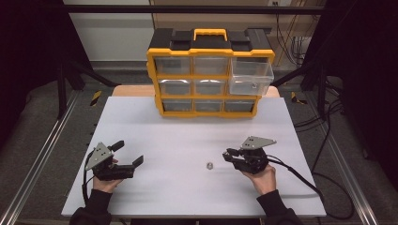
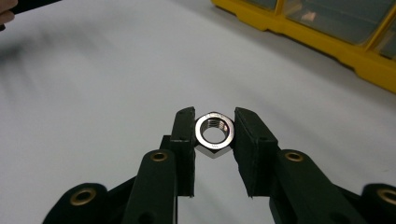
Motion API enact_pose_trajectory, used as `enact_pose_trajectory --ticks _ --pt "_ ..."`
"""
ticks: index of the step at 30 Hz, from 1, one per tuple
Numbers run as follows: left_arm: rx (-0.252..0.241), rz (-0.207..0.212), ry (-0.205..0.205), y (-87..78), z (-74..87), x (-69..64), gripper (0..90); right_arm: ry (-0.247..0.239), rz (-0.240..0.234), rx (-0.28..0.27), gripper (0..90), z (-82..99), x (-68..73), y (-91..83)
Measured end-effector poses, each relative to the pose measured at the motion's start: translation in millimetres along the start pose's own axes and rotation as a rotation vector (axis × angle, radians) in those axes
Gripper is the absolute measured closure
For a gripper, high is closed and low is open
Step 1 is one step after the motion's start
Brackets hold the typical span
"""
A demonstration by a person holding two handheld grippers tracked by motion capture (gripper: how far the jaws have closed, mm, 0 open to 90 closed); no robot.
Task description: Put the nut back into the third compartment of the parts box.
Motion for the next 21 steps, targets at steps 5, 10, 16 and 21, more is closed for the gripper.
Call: enact_pose_trajectory --ticks 5,10,16,21 --pt "0.001 -0.001 -0.002 0.3 0.2 0.1 1.6 -0.01 0.01 -0.043 70.3 -15.0 -2.8 -15.6" --pt "0.003 0.0 0.001 0.7 0.5 -0.1 1.6 -0.024 0.025 -0.09 70.3 -33.4 -5.1 -31.3" --pt "0.001 0.001 0.0 0.5 0.2 -0.1 1.6 -0.048 0.043 -0.129 70.3 -56.9 -7.2 -45.6" --pt "0.002 0.001 0.0 0.7 0.3 0.0 1.5 -0.065 0.061 -0.141 70.3 -74.1 -10.9 -55.8"
Point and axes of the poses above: each handheld gripper's, and its own axes: y roughly forward along the jaws, z roughly out of its underside, x roughly to its left, the point moved 9 cm from there along y, roughly forward along the jaws, and after that the axes turned 5 degrees about -y, right-handed, at the moved point
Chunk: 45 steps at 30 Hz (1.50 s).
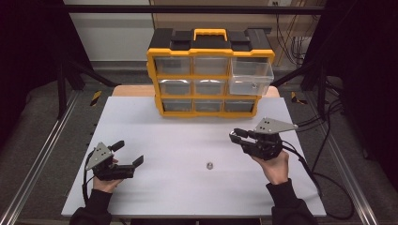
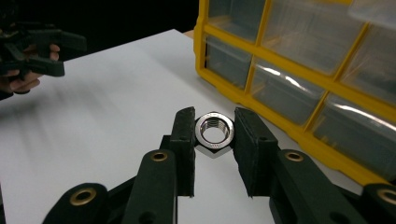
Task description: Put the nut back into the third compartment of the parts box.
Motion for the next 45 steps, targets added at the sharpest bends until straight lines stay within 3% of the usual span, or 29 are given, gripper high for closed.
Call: enact_pose_trajectory --ticks 9,21,45 --pt "0.0 -0.002 -0.001 -0.1 0.0 0.4 1.6 -0.035 0.03 -0.024 70.3 -34.8 -9.2 -11.6" --pt "0.0 -0.002 -0.001 -0.3 0.0 0.7 1.5 -0.054 0.07 -0.039 70.3 -66.4 -22.9 -20.9" --pt "0.002 -0.002 -0.001 0.0 0.2 0.7 1.6 -0.035 0.163 -0.08 70.3 -120.2 -62.4 -38.5"
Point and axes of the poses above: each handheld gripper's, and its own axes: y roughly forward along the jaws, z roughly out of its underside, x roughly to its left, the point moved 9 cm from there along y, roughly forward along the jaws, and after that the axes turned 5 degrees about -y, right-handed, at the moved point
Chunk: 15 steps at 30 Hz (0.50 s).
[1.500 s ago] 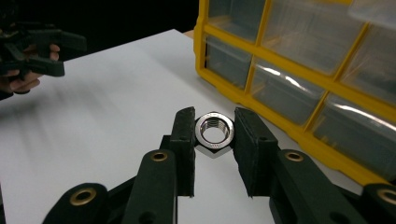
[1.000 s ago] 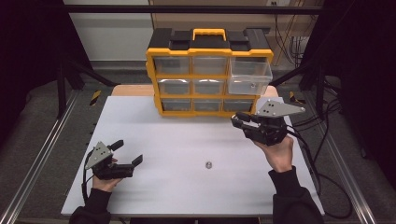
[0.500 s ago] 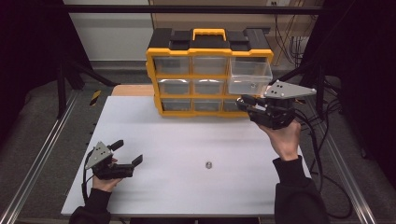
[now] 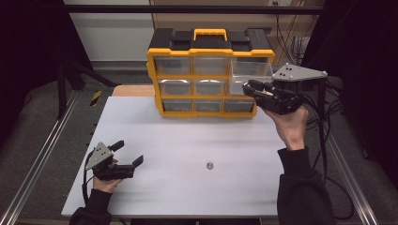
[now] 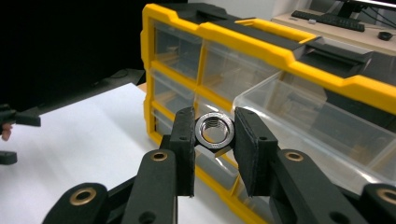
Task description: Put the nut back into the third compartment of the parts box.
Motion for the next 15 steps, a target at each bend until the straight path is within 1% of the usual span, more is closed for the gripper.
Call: enact_pose_trajectory --ticks 3,5,7,10,15 --pt "0.002 0.0 0.001 0.1 0.2 0.2 1.6 0.002 0.009 -0.003 70.3 -4.9 -4.6 0.4" --pt "0.003 0.0 0.001 0.3 0.4 0.3 1.6 0.011 0.004 -0.01 70.3 -7.9 -6.4 1.2" --pt "0.004 0.0 0.003 0.5 0.6 0.1 1.5 0.005 0.012 -0.013 70.3 -10.4 -8.6 2.2" --pt "0.004 0.0 0.002 0.6 0.6 -0.1 1.5 0.003 0.028 -0.007 70.3 -13.0 -13.7 5.7" --pt "0.003 0.001 0.001 0.4 0.5 0.3 1.5 0.02 0.048 0.003 70.3 -15.5 -23.6 14.2"
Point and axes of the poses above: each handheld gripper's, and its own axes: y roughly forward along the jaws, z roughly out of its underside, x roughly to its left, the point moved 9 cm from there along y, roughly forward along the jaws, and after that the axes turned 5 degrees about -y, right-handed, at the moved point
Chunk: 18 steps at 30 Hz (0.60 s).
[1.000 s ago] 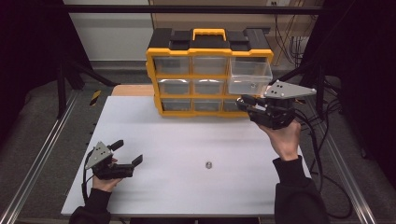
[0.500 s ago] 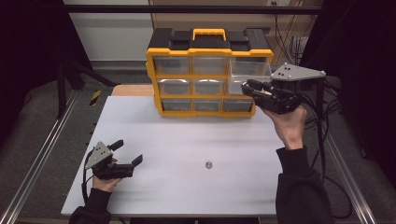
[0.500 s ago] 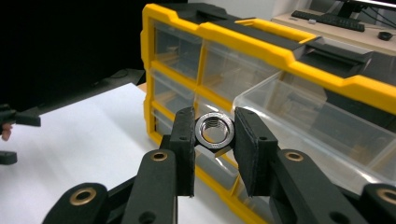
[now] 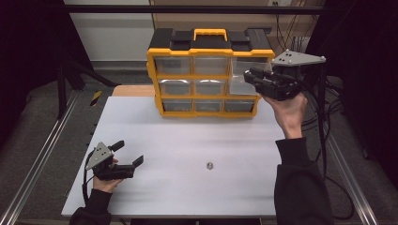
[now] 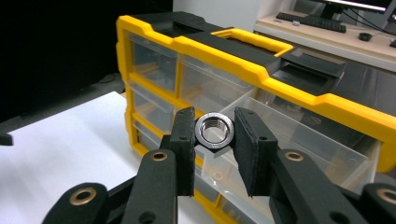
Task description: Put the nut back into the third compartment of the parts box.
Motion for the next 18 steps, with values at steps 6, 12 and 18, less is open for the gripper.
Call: enact_pose_trajectory --ticks 6,12,18 --pt "-0.002 0.001 -0.002 -0.1 -0.3 0.0 1.5 0.013 0.033 0.024 70.3 1.1 -14.1 13.1" --pt "-0.003 0.0 -0.002 0.0 -0.3 0.1 1.5 0.037 0.057 0.037 70.3 1.9 -25.2 24.4" --pt "-0.002 0.002 -0.001 0.1 -0.3 -0.4 1.5 0.037 0.085 0.056 70.3 2.4 -32.4 36.7"
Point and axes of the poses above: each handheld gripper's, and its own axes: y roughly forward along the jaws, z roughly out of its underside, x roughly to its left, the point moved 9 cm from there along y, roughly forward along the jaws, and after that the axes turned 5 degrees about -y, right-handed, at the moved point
